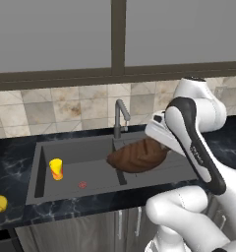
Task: Remove the lemon and bell pepper from the sink. Then move the bowl and cup from the counter to the sink for washing.
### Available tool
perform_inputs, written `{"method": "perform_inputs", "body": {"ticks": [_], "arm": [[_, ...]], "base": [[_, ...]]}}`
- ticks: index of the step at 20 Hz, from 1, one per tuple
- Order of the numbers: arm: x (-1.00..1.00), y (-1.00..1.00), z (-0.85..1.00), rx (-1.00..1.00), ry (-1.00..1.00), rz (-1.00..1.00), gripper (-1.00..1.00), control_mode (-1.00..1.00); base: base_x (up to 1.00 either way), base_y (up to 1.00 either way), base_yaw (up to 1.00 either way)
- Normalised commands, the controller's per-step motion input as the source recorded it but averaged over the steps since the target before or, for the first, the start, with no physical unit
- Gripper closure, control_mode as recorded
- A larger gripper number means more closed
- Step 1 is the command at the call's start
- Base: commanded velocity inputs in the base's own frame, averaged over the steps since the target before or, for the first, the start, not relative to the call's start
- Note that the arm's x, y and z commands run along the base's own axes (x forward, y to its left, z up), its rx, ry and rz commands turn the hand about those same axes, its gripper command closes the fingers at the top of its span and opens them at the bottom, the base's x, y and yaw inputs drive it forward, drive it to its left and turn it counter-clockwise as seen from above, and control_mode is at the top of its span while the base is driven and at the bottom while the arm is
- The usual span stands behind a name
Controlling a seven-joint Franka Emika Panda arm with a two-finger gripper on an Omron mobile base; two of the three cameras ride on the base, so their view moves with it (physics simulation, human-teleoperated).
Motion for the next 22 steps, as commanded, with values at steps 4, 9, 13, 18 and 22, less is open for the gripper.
{"method": "perform_inputs", "body": {"ticks": [4, 9, 13, 18, 22], "arm": [[0.0, 0.42, 0.0, 0.0, 0.09, 0.0, 1.0, -1.0], [0.02, 0.4, -0.02, 0.04, 0.07, 0.0, 1.0, -1.0], [0.03, 0.29, -0.04, 0.06, 0.0, -0.05, 1.0, -1.0], [0.04, 0.27, -0.05, 0.02, 0.0, -0.12, 1.0, -1.0], [0.1, 0.31, -0.08, 0.0, 0.0, -0.18, 1.0, -1.0]], "base": [[0.0, 0.0, 0.0], [0.0, 0.0, 0.0], [0.0, 0.0, 0.0], [0.0, 0.0, 0.0], [0.0, 0.0, 0.0]]}}
